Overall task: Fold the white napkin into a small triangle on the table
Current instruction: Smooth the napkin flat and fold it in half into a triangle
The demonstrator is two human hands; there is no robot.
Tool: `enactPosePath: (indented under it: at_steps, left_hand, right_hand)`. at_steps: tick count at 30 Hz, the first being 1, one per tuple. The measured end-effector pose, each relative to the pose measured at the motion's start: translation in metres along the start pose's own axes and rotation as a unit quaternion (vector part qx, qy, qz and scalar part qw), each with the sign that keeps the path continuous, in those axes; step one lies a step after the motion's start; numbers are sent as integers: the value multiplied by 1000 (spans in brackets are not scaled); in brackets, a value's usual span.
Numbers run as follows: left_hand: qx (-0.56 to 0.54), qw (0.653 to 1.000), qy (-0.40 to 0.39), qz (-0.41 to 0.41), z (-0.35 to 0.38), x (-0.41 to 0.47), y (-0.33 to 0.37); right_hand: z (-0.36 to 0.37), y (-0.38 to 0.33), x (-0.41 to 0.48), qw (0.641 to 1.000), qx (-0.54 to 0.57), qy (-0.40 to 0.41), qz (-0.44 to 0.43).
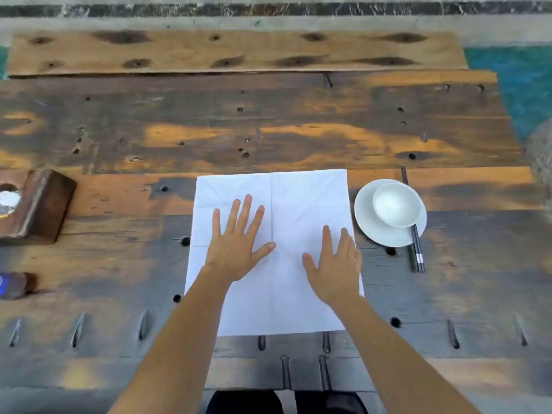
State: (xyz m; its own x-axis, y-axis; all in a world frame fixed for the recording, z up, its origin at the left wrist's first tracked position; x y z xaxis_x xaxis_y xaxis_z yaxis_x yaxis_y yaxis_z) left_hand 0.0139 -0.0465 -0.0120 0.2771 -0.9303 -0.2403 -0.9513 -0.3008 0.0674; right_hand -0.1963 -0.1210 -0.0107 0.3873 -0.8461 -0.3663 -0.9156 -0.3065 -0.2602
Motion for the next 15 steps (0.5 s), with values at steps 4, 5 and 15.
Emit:
enactPosePath:
  at_steps: [4,5,15]
  left_hand:
    - [19,998,-18,48,38,32,-3]
    - [15,998,-20,56,45,41,-5]
    - [-44,999,6,2,71,91,-68]
  right_hand:
    - [45,0,1,998,9,-27,50]
    - [53,0,3,998,15,-27,57]
    - [72,-17,73,997,15,71,-5]
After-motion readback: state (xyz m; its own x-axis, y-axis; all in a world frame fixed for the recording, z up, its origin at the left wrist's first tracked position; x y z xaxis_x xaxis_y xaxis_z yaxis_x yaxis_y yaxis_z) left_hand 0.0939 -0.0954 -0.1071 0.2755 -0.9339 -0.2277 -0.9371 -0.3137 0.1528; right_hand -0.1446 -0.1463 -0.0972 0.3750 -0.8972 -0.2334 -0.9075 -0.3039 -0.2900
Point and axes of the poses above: each hand's wrist, its own x-axis towards the middle knuckle, its own z-axis out of the palm, y = z × x, the point moved 5 cm from there along x, towards the middle knuckle, and after that the axes turned 1 degree about -x, right-handed, at the moved point
